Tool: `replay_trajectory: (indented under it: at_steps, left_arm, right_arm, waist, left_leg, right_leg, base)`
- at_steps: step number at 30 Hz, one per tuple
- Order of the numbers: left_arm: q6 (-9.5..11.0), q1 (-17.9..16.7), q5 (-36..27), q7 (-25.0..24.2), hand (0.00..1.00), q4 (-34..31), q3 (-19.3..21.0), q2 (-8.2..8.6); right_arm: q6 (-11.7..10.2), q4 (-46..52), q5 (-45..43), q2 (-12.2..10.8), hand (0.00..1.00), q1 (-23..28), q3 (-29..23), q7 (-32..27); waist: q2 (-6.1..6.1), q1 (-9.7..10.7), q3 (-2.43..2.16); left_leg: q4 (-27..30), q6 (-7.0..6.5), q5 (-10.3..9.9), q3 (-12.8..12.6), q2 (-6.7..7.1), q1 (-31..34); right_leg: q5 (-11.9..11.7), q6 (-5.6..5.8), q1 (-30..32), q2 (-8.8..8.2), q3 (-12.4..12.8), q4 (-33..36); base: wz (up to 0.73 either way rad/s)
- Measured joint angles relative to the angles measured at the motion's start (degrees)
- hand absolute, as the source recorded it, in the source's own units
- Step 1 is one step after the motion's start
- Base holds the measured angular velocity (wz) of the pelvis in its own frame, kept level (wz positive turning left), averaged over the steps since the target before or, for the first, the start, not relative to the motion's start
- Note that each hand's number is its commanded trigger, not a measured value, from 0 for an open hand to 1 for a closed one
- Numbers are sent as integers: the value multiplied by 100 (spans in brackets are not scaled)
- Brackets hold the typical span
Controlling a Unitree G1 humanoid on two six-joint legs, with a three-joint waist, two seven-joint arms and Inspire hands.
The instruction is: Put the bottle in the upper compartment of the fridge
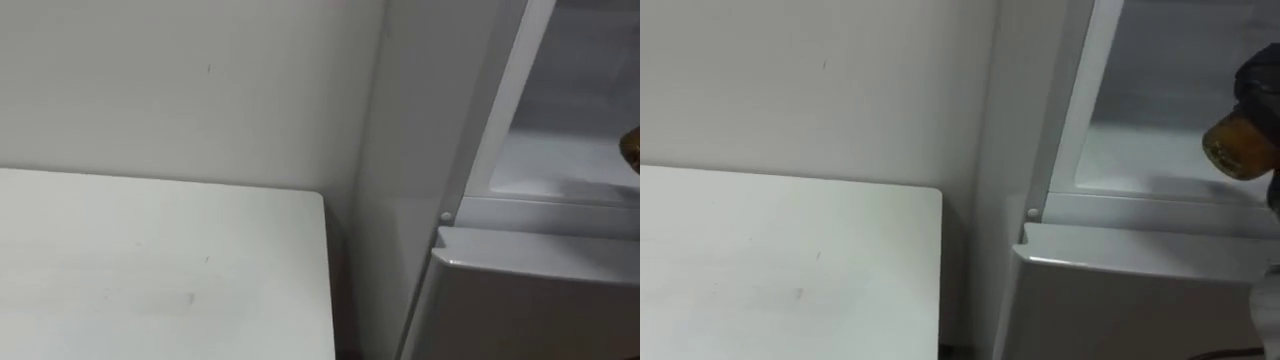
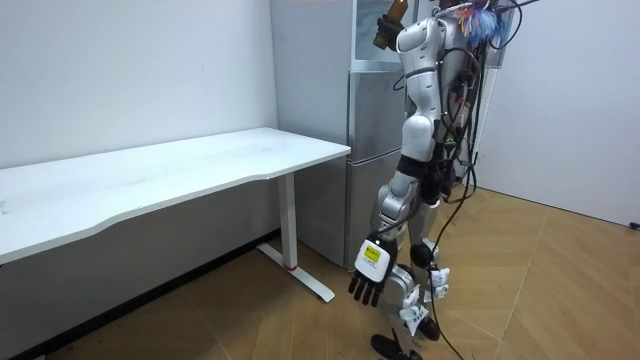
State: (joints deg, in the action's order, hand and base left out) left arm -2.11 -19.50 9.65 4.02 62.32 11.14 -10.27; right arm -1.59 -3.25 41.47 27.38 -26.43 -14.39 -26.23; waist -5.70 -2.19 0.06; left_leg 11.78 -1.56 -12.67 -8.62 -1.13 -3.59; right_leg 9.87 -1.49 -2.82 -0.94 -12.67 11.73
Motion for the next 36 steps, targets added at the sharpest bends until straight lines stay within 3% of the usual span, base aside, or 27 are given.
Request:
replay_trajectory:
  at_steps: [4,6,9,20,21,22,24,25,26,28,31,36]
  left_arm:
    - [-39,1,6,-93,0,-45,5,-24]
    - [-38,8,4,-120,0,-50,12,-36]
    - [-50,3,8,-207,0,-43,90,-57]
    - [-255,-8,1,-241,0,-85,218,-71]
    - [-258,-11,2,-238,0,-96,220,-79]
    - [-258,-11,2,-238,0,-97,219,-91]
    - [-254,-9,2,-236,0,-102,218,-190]
    - [-254,-10,2,-233,0,-100,215,-215]
    - [-254,-11,-3,-232,0,-98,214,-245]
    - [-252,-11,-4,-227,0,-98,212,-253]
    - [-252,-16,-9,-212,0,-95,219,-259]
    - [-286,-41,-4,-232,0,-62,228,-256]
  right_arm:
    - [47,-518,0,57,100,-182,110,-52]
    - [42,-728,0,315,100,-371,223,-104]
    - [45,-1257,0,524,100,-671,402,-107]
    - [174,-1913,60,665,100,-852,744,319]
    - [174,-1933,29,671,93,-852,810,319]
    - [174,-1958,-27,680,76,-852,862,327]
    - [174,-2069,-348,703,64,-852,959,428]
    - [174,-2097,-400,717,49,-852,990,442]
    - [174,-2143,-445,777,27,-854,1081,473]
    - [164,-2201,-636,859,0,-857,1164,575]
    - [142,-2410,-682,949,0,-864,1214,796]
    - [153,-2848,-611,1087,0,-879,1318,1268]
  waist:
    - [15,-88,-8]
    - [18,-140,-15]
    - [5,-199,-14]
    - [-160,-433,0]
    - [-185,-445,4]
    - [-198,-446,3]
    - [-264,-450,12]
    - [-277,-449,5]
    - [-289,-466,-4]
    - [-283,-497,1]
    - [-257,-557,20]
    - [-233,-635,16]
  left_leg:
    - [7,1,-1,61,-2,48]
    - [47,2,1,100,2,129]
    - [95,3,2,112,-2,143]
    - [85,5,-1,129,-5,104]
    - [75,5,-1,141,-4,104]
    - [74,5,-1,154,-4,104]
    - [89,9,-3,254,-3,99]
    - [94,11,-4,261,-5,95]
    - [101,13,-6,260,-7,88]
    - [98,13,-6,272,-4,76]
    - [91,12,-7,282,1,16]
    - [52,19,-16,294,1,-17]
  right_leg:
    - [0,0,21,-7,-129,6]
    - [0,0,71,-17,-184,19]
    - [0,-1,56,-17,-187,21]
    - [0,-1,-18,-2,-189,2]
    - [0,-1,-29,-3,-211,0]
    - [0,-1,-35,-2,-235,-1]
    - [0,-1,-93,-3,-330,-11]
    - [0,-1,-99,-5,-330,-11]
    - [0,0,-104,-12,-355,-16]
    - [0,0,-128,-17,-449,-18]
    - [-2,2,-226,-26,-478,-79]
    - [-1,1,-268,-25,-480,-112]
  base:
    - [8]
    - [10]
    - [2]
    - [0]
    - [5]
    - [11]
    - [20]
    - [13]
    - [8]
    - [5]
    - [5]
    - [0]
